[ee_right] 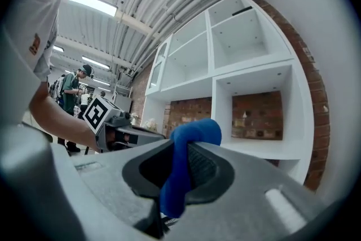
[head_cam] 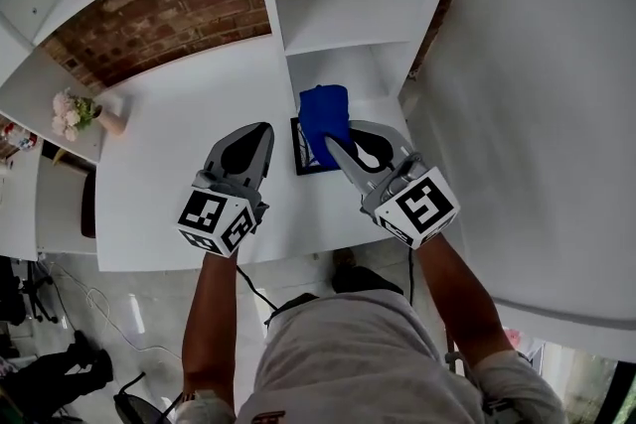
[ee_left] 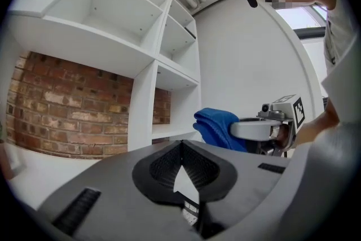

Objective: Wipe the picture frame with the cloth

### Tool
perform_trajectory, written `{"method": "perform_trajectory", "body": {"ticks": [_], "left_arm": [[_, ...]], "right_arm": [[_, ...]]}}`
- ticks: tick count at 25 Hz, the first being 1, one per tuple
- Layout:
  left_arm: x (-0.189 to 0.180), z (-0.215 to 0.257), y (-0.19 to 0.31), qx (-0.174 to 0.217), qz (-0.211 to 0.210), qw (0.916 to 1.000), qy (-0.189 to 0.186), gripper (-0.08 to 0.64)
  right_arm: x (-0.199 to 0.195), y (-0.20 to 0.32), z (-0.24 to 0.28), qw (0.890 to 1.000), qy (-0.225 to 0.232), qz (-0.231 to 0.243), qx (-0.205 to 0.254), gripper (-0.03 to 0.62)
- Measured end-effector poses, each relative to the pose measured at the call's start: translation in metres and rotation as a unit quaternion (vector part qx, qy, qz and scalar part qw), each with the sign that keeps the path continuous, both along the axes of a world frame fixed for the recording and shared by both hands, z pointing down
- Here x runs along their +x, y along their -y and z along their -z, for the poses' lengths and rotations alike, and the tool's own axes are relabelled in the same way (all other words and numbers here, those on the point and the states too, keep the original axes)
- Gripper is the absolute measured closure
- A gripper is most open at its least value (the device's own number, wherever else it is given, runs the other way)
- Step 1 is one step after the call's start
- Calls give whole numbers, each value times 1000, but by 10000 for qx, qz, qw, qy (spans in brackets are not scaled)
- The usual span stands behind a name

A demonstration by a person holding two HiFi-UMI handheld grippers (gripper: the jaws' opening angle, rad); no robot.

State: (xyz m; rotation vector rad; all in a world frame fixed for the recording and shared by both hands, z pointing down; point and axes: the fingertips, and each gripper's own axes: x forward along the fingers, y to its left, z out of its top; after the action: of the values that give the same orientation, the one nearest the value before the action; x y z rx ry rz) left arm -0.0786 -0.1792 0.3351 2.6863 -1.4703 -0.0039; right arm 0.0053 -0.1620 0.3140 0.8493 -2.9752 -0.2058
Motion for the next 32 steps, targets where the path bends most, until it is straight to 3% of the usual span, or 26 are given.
{"method": "perform_trajectory", "body": {"ticks": [6,11,15,19,26,32], "left_arm": [[-1,-45,42,-676,339,9970,177,560],[-4,-89,65,-1449,409,9879,381,558],[-8,-126,74,-2130,290,9757,417,543],[-7,-163,77,-2745,117,9599,556,483],[-3,-214,82,-3453,-86,9343,886,423],[-2,-243,86,-3844,-159,9163,1113,410]], "right_arm": [[0,43,-38,9986,-106,192,-479,545],[-4,70,-61,9957,-173,211,-882,545],[-13,86,-81,9923,-255,127,-1205,545],[-25,97,-103,9876,-404,62,-1518,545],[-41,110,-150,9749,-796,-54,-2079,545],[-53,117,-191,9541,-1311,-65,-2691,544]]}}
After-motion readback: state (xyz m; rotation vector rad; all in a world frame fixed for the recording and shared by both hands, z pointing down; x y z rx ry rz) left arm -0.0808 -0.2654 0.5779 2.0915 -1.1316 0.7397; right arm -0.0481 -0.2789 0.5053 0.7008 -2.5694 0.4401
